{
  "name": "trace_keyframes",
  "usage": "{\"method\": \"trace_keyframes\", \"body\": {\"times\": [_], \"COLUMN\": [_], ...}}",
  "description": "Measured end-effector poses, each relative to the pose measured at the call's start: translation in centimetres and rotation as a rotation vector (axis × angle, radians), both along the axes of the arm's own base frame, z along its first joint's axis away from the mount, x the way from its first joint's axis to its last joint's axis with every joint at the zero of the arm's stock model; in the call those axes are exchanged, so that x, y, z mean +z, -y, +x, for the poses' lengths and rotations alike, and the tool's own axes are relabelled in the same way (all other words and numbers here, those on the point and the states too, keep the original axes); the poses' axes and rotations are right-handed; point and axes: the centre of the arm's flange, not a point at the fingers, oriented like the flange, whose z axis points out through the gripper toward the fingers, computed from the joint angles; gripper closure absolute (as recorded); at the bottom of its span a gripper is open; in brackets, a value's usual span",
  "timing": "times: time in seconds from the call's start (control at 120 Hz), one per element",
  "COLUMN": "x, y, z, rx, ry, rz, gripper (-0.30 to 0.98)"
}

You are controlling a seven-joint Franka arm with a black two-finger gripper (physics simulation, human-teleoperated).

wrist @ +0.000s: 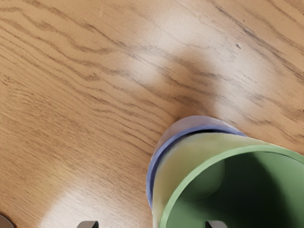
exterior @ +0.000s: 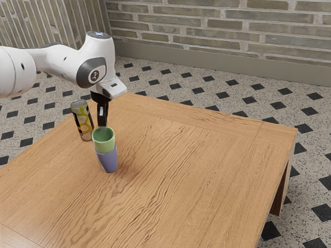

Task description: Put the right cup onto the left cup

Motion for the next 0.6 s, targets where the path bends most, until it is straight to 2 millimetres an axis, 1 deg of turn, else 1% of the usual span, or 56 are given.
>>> {"method": "trace_keyframes", "body": {"times": [0.092,0.233,0.3,0.367,0.425,0.492,0.533,0.6], "x": [1.0,4.4,6.1,8.4,10.8,13.6,14.5,15.3], "y": [0.4,0.9,1.5,2.3,2.9,3.4,3.8,4.2], "z": [-0.1,-1.1,-1.6,-1.9,-2.2,-3.3,-3.8,-4.3], "rx": [-0.006,0.012,0.014,0.010,0.007,0.006,0.005,0.005], "ry": [0.012,0.039,0.052,0.072,0.089,0.106,0.104,0.096], "rz": [0.002,-0.039,-0.063,-0.076,-0.080,-0.082,-0.084,-0.088], "gripper": [0.27,0.14,0.10,0.07,0.06,0.04,0.03,0.02]}}
